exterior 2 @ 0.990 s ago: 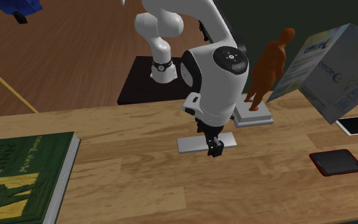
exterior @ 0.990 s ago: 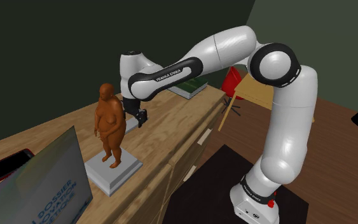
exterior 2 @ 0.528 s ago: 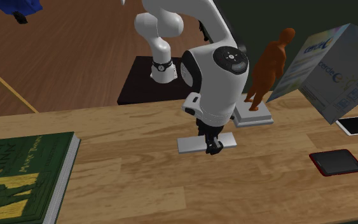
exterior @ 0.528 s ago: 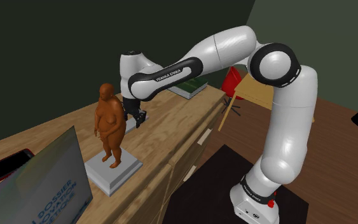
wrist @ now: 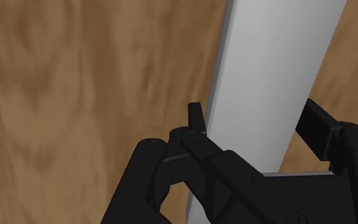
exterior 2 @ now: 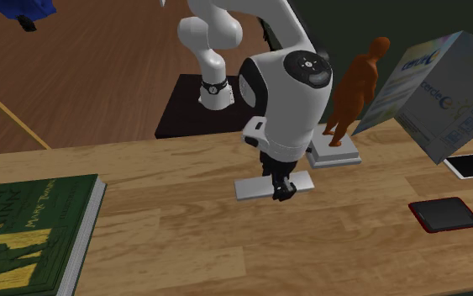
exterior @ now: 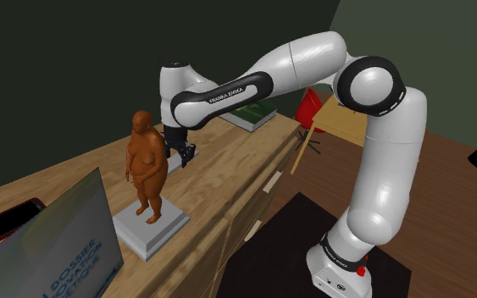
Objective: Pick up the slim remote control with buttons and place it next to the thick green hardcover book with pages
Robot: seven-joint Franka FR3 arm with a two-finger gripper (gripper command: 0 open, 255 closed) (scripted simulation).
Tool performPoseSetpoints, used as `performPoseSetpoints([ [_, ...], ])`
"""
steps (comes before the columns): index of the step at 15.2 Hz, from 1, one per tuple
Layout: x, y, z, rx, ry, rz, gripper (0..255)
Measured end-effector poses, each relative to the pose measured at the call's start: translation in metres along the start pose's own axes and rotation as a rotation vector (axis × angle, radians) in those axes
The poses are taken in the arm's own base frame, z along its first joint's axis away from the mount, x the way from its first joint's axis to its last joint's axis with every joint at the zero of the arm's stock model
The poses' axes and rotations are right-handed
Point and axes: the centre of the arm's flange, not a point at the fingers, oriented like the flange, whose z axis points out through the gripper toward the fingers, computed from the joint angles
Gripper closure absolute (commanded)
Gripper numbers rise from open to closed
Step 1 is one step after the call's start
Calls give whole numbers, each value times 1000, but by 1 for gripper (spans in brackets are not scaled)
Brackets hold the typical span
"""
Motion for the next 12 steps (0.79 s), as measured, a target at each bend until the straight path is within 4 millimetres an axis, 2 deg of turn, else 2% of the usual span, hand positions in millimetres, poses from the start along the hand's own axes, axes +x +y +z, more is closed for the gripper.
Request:
performPoseSetpoints([
  [12, 1, 0, -64, 0, 0, 0, 255],
])
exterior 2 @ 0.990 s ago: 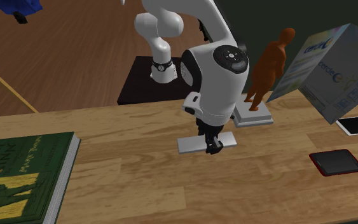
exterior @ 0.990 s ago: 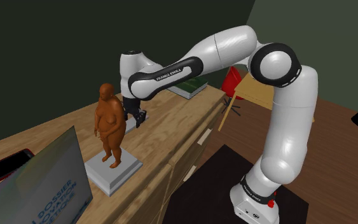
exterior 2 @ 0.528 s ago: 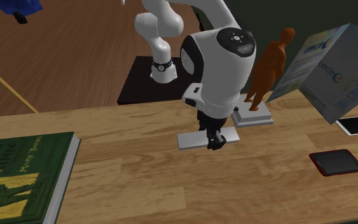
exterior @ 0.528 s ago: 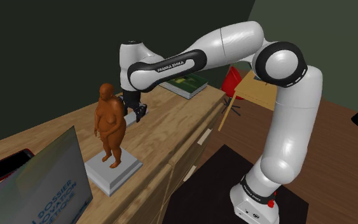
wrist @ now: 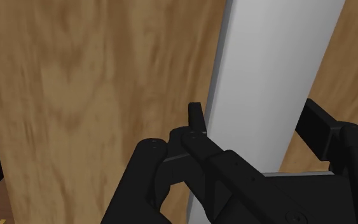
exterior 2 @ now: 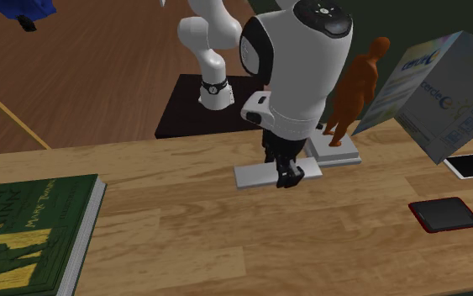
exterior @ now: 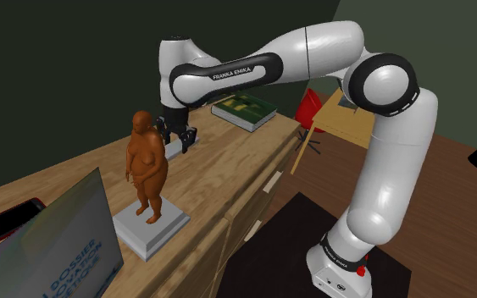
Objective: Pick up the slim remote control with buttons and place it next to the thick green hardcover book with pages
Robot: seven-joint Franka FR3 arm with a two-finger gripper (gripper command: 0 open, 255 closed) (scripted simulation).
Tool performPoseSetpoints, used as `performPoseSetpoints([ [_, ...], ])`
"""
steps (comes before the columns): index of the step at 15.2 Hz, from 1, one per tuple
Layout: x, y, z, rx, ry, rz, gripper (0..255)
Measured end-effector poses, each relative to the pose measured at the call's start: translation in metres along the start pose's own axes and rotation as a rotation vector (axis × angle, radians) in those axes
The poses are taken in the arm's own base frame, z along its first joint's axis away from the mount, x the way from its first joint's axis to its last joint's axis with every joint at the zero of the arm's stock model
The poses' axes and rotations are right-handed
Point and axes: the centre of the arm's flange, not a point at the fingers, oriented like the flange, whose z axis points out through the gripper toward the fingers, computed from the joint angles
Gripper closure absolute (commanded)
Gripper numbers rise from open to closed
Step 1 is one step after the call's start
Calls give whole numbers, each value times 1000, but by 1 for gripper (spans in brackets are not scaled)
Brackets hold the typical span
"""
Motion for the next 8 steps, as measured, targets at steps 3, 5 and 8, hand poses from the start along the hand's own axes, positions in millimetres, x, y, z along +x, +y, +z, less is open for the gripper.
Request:
performPoseSetpoints([
  [3, 0, 0, -15, 0, 0, 0, 255],
  [5, 0, 0, -25, 0, 0, 0, 255],
  [8, 1, 1, -41, 0, 0, 0, 255],
])
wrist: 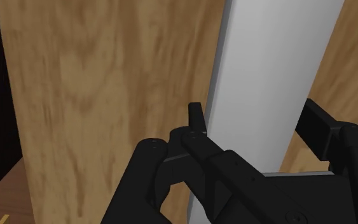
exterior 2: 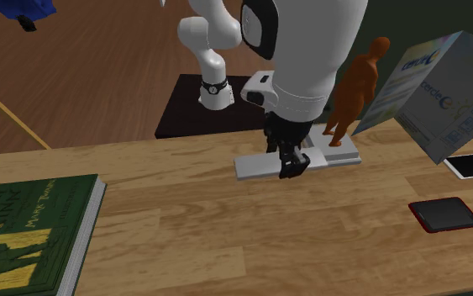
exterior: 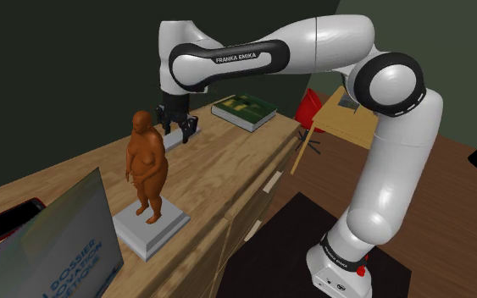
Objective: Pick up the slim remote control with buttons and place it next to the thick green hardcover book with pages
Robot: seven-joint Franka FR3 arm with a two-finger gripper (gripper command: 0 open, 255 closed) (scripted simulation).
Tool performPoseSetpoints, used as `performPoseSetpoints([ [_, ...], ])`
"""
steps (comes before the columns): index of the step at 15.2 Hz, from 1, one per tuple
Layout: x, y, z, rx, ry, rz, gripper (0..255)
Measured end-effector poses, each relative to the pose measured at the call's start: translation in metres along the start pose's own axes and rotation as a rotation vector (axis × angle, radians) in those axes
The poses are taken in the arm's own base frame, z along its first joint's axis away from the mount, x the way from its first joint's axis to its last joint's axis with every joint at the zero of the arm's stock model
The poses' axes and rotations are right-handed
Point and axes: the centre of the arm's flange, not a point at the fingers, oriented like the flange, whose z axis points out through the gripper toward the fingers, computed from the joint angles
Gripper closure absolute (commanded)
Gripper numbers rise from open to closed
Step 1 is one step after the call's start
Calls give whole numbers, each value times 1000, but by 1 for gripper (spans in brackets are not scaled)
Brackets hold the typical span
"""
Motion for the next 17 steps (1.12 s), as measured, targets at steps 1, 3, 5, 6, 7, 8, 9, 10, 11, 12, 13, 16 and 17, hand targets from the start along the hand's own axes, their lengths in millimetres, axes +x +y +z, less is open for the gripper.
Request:
performPoseSetpoints([
  [1, 6, 1, -2, 0, 0, 0, 255],
  [3, 28, 8, -4, 0, 0, 1, 255],
  [5, 51, 17, -2, 0, 0, 1, 255],
  [6, 64, 17, -1, 0, 0, 1, 255],
  [7, 79, 20, -1, -1, 0, 2, 255],
  [8, 90, 24, -1, -1, 0, 2, 255],
  [9, 103, 26, -1, 0, 0, 1, 255],
  [10, 115, 33, -4, -1, 0, 2, 255],
  [11, 128, 35, 1, 0, 0, 2, 255],
  [12, 140, 38, 1, -1, 0, 1, 255],
  [13, 151, 42, 0, -1, 0, 2, 255],
  [16, 192, 51, 2, -1, 0, 2, 255],
  [17, 205, 55, 2, -1, 0, 2, 255],
])
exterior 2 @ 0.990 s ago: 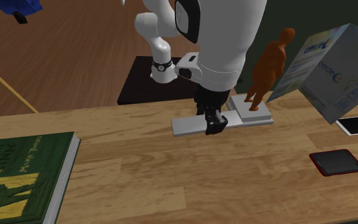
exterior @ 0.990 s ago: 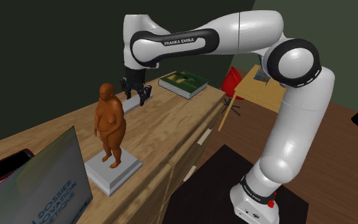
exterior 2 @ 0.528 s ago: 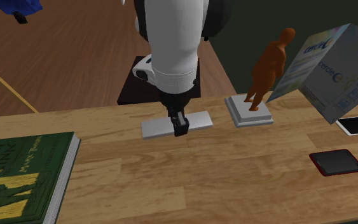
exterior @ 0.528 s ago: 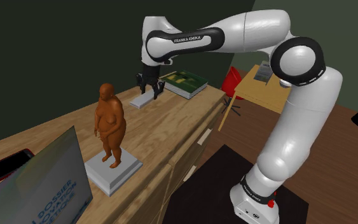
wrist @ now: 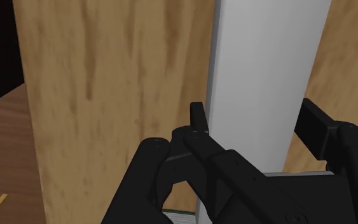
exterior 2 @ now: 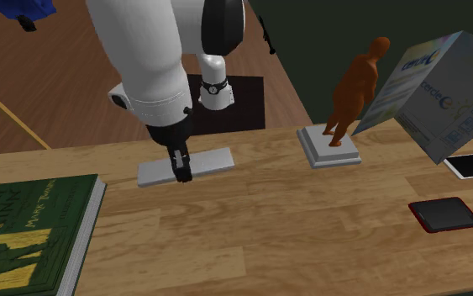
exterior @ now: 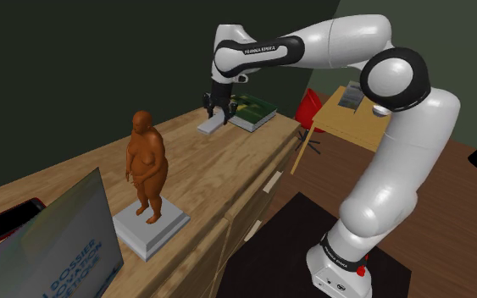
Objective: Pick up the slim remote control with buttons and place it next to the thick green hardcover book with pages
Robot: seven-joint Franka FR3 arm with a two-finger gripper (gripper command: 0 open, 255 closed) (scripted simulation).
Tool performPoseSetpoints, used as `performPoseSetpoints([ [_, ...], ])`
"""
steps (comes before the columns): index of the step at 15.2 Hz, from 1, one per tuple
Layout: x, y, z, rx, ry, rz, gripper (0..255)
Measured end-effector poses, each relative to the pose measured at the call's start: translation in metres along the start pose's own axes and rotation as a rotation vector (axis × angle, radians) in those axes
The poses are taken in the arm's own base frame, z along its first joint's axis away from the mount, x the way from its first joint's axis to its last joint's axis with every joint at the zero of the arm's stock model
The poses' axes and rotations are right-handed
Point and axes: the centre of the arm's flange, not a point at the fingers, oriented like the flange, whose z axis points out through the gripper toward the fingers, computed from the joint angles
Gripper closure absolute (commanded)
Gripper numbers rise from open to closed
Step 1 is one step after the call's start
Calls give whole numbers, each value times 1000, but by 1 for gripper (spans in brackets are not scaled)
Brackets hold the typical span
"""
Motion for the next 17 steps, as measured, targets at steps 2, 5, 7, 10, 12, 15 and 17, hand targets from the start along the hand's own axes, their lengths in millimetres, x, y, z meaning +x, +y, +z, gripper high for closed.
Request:
performPoseSetpoints([
  [2, 24, 7, -3, 0, 0, 0, 255],
  [5, 61, 18, -2, 0, 0, 0, 255],
  [7, 88, 26, 0, 0, 0, 0, 255],
  [10, 119, 33, 2, 0, 0, 0, 255],
  [12, 121, 35, 9, 0, 0, -1, 255],
  [15, 122, 35, 25, 0, 0, -1, 255],
  [17, 123, 34, 35, 0, 0, -1, 255],
])
